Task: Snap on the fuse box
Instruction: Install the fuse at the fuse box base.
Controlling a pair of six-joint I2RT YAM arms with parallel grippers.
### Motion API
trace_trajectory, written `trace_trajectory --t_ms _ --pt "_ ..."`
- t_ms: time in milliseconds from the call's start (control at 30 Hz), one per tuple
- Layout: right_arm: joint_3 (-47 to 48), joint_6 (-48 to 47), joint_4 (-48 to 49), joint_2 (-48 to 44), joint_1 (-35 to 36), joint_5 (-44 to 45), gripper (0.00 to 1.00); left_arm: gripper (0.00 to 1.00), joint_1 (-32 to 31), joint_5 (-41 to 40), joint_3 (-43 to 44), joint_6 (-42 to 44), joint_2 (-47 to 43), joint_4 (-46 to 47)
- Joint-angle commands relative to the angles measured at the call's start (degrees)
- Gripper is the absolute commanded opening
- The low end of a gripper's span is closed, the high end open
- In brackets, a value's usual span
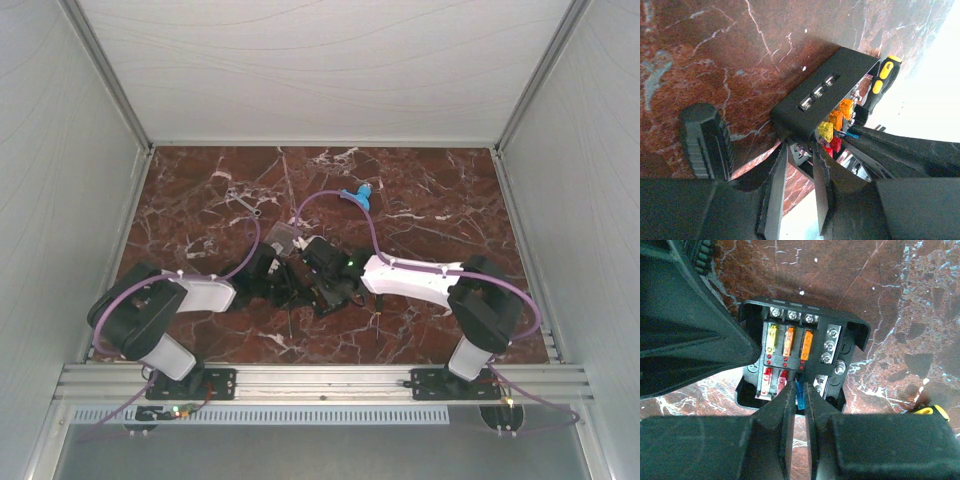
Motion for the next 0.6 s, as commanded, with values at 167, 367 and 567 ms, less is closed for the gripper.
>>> trace_trajectory --t_ms 167,367,567 --pt "-0.70 1.97 1.19 -1.28 -1.09 -1.21 0.11 0.25 -0.15 -1.86 0.14 0.26 0.78 0.27" --pt "-0.87 2.47 1.09 -2.12 -1.11 -2.36 0.08 0.25 -0.16 -1.95 0.03 0.13 0.75 0.25" --pt "-0.87 3.23 1.13 -2.28 -1.35 -3.79 0.05 0.25 -0.16 -2.02 -0.12 -0.03 0.55 0.31"
